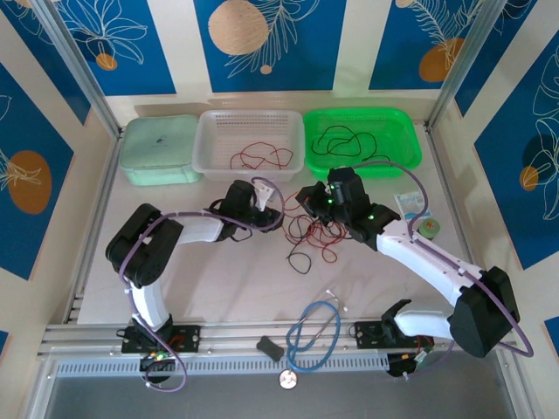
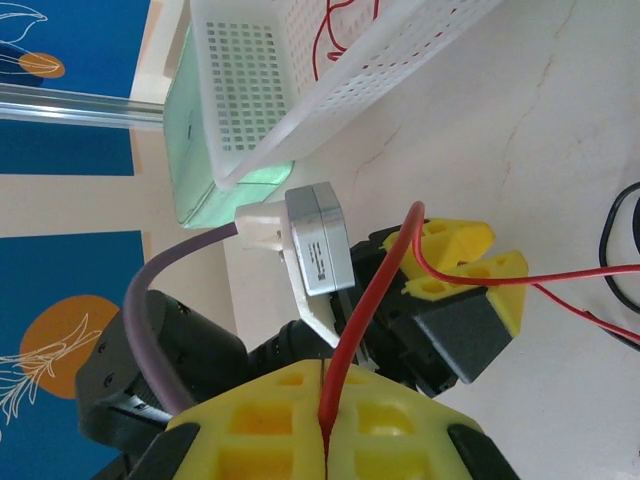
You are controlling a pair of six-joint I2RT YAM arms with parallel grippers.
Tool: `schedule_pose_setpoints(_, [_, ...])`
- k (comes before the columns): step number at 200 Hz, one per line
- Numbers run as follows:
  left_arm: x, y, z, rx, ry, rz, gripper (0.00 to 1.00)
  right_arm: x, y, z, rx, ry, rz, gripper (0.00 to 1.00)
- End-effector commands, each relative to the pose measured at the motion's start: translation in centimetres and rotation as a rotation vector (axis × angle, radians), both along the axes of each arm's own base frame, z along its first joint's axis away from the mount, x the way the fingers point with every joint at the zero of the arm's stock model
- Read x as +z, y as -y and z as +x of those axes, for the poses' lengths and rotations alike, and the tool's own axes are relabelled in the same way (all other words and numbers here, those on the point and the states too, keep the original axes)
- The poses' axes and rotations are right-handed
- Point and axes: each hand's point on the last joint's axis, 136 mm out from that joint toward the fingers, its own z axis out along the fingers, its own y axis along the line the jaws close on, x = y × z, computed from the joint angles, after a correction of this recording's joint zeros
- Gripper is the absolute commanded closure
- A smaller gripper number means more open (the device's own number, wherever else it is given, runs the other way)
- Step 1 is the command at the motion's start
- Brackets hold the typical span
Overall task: Untangle the cables
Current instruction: Straighten the cable.
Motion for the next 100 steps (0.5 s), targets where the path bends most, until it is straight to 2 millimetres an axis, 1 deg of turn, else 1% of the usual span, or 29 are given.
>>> schedule_pose_setpoints(1, [1.2,1.1,0.7,-0.010,0.028,-0.071,0.72,0.5,0.5,-0.5,-0.004,-0.001,0.005,1.00])
schedule_pose_setpoints(27, [1.8,0.9,0.8,0.010,0.046,-0.088,0.87,0.6,0.8,-0.5,-0.013,-0.001,0.003,1.00])
schedule_pose_setpoints(41, [2.1,0.6,0.9,0.027,0.059,-0.083,1.00,0.8,1.0,-0.6,-0.017,0.005,0.003,1.00])
schedule_pose_setpoints(52, [2.4,0.0,1.0,0.054,0.072,-0.068,1.00,1.2,1.2,-0.6,-0.021,0.012,0.005,1.00])
schedule_pose_setpoints(73, [2.6,-1.8,1.2,0.134,0.091,-0.014,1.00,2.6,2.0,-0.5,-0.032,0.043,0.006,1.00])
schedule_pose_setpoints(83, [2.3,-2.8,1.2,0.172,0.093,0.024,1.00,3.9,2.7,-0.3,-0.044,0.070,0.006,1.00])
schedule_pose_setpoints(100, [1.7,-4.5,1.0,0.231,0.088,0.085,1.00,6.3,4.5,0.0,-0.082,0.123,0.002,1.00])
